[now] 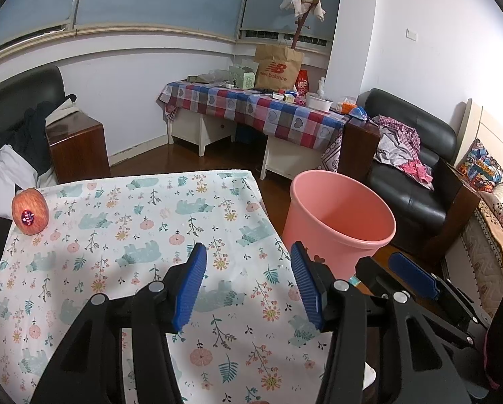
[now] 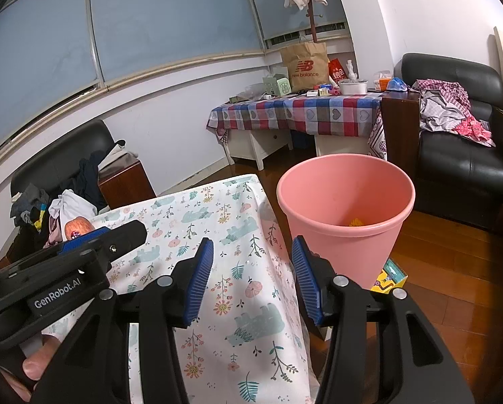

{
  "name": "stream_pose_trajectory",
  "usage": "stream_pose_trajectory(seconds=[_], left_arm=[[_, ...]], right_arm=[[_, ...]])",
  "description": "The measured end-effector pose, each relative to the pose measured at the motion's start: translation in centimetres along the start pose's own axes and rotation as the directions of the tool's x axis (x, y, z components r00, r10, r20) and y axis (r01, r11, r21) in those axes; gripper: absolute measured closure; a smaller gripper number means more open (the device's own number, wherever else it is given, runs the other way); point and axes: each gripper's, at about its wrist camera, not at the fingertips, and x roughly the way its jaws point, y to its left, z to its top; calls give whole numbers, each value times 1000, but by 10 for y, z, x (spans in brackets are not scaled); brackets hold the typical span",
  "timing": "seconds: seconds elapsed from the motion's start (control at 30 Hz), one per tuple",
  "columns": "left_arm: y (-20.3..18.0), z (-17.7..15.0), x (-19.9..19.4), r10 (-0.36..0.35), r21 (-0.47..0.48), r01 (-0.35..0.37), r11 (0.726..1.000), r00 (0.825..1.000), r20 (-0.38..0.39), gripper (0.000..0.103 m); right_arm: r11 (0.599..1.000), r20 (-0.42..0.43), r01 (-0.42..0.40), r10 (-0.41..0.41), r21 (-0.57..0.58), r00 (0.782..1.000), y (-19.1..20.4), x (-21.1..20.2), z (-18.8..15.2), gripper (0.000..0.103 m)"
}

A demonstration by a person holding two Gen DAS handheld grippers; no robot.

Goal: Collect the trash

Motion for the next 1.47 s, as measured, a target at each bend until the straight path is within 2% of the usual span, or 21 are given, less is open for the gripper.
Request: stream_pose_trajectory(seconds=[1.13,1.47], left_arm=[[0,3,0,3,-3,-3,1000,1000,-2,52],[2,-10,2,10,-10,-11,1000,1000,-18,52]], right_arm=[[1000,-9,1,-1,-4,1000,3,3,-6,53],[1000,-22,-2,2,-7,1000,3,7,-12,53]])
